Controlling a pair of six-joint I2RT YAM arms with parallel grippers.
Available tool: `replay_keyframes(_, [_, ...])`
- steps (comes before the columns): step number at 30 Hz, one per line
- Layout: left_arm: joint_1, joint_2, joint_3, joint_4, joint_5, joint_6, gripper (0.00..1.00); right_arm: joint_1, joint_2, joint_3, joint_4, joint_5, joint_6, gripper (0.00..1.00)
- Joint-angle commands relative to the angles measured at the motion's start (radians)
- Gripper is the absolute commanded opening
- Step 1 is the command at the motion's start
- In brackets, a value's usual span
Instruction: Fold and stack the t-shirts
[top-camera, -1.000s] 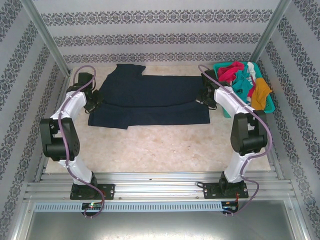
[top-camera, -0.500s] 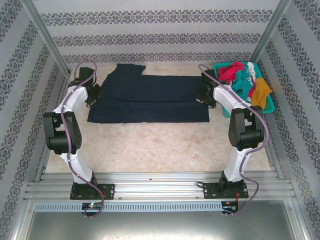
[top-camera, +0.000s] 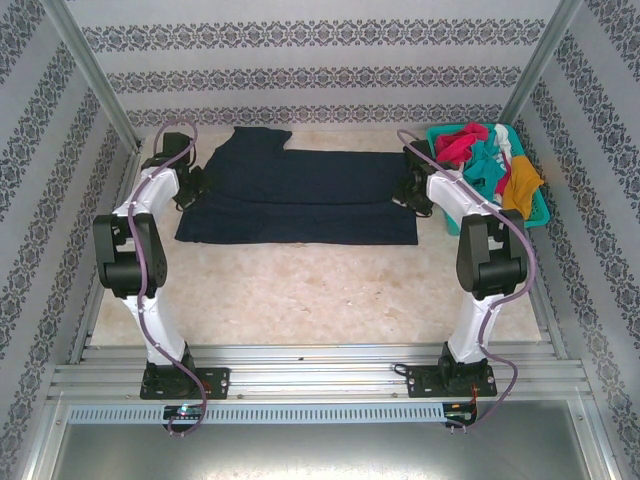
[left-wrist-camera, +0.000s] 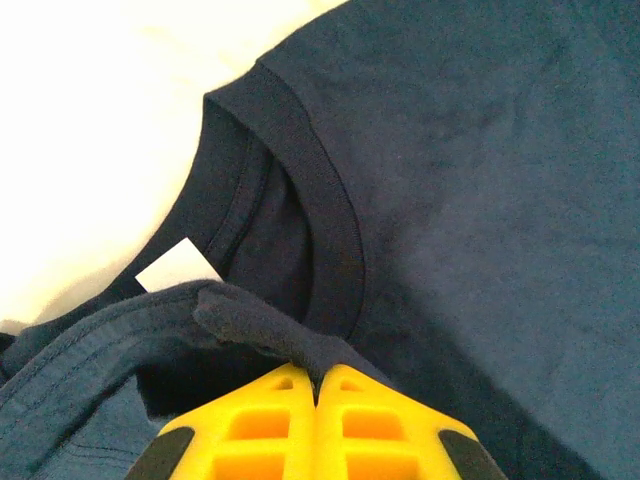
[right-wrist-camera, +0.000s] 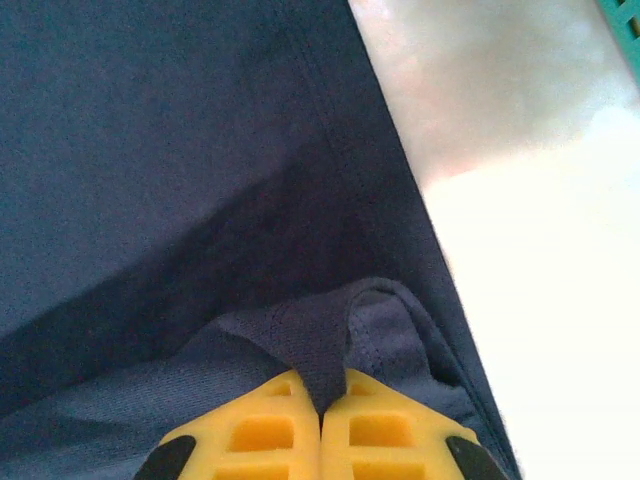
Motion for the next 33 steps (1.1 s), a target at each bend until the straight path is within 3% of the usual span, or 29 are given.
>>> replay_keyframes(1, [0.01, 0.018, 0.031, 0.027, 0.005, 0.01, 0.0, -0.012, 0.03, 0.016, -0.001, 0.013, 0.01, 0.0])
replay_keyframes(12, [0.012, 0.104, 0.069, 0.053, 0.028, -0.001, 0.0, -0.012, 0.062, 0.032, 0.021, 0.011, 0.027, 0.0])
replay_keyframes(13, [0.011, 0.11, 0.069, 0.06, 0.028, -0.001, 0.0, -0.013, 0.057, 0.028, 0.036, 0.009, 0.025, 0.01])
replay_keyframes(14, [0.01, 0.115, 0.07, 0.064, 0.028, 0.0, 0.02, -0.012, 0.051, 0.021, 0.053, 0.003, 0.024, 0.09])
replay_keyframes(15, [0.01, 0.12, 0.071, 0.071, 0.032, -0.003, 0.15, -0.012, 0.04, 0.01, 0.079, -0.006, 0.023, 0.23])
replay_keyframes(16, [0.01, 0.124, 0.071, 0.081, 0.042, -0.004, 0.35, -0.012, 0.021, -0.009, 0.111, -0.014, 0.017, 0.37])
replay_keyframes(19, [0.007, 0.102, 0.049, 0.116, 0.084, -0.001, 0.89, 0.012, -0.054, -0.075, 0.185, 0.02, -0.031, 0.63])
replay_keyframes(20, [0.002, 0.085, 0.036, 0.127, 0.075, 0.002, 0.99, 0.027, -0.079, -0.094, 0.199, 0.049, -0.052, 0.69])
replay_keyframes(24, [-0.077, 0.038, 0.0, 0.168, -0.015, 0.03, 1.0, 0.101, -0.11, -0.163, 0.247, 0.121, -0.086, 0.79])
replay_keyframes(28, [-0.115, 0.098, -0.006, 0.222, 0.062, -0.037, 1.0, 0.145, -0.024, -0.133, 0.272, 0.041, -0.031, 0.78])
replay_keyframes(33, [-0.118, 0.147, -0.041, 0.266, 0.067, -0.048, 1.0, 0.139, 0.08, -0.093, 0.268, -0.038, 0.032, 0.75])
